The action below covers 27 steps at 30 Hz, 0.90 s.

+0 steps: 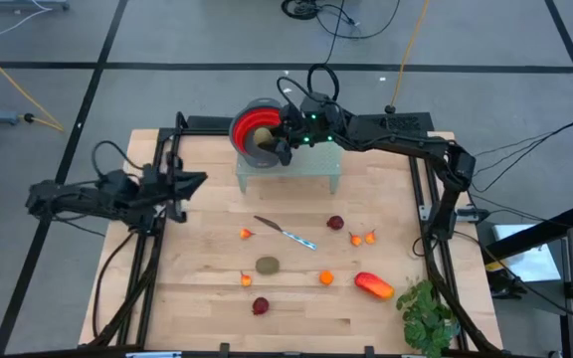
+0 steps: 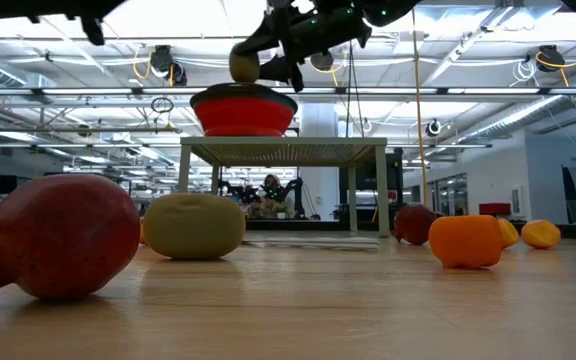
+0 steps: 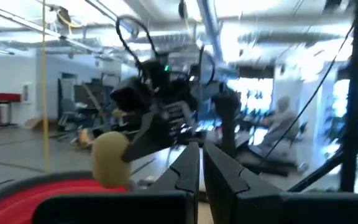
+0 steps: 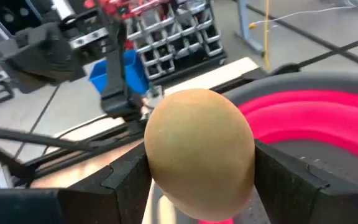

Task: Pick & Place Fruit
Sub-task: Put the kiwi into the red strainer bowl

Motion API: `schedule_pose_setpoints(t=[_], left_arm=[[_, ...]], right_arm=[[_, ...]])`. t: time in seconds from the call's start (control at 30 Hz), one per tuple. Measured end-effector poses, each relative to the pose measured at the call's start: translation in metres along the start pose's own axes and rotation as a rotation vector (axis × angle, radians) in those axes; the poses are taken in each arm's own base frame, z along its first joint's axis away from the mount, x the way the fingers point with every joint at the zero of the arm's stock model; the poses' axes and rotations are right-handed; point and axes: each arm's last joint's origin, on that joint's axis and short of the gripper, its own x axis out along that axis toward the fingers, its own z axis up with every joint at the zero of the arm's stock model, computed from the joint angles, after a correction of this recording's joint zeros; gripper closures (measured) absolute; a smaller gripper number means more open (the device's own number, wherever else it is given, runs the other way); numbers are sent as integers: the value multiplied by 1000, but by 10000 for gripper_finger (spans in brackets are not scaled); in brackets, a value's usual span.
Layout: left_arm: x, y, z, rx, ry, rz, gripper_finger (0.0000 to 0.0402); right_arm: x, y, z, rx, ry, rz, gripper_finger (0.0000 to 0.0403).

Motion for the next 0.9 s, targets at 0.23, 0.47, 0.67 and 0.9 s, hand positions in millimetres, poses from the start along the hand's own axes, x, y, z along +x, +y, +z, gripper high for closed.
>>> schedule_pose_setpoints(t=[0.23,0.47,0.67,0.9], left_arm=[[44,-3,2,83,107,63,329],[81,-3,21,247,193,53,234],[105,-1,28,390,329,66,145],[123,2,26,519,419,110,74]], right_arm=[[-5,13,7,3,-33,79,165],[-6,16,9,30,-31,158,165],[-7,18,9,35,-15,212,165],[-7,18,9,28,-8,236,165]])
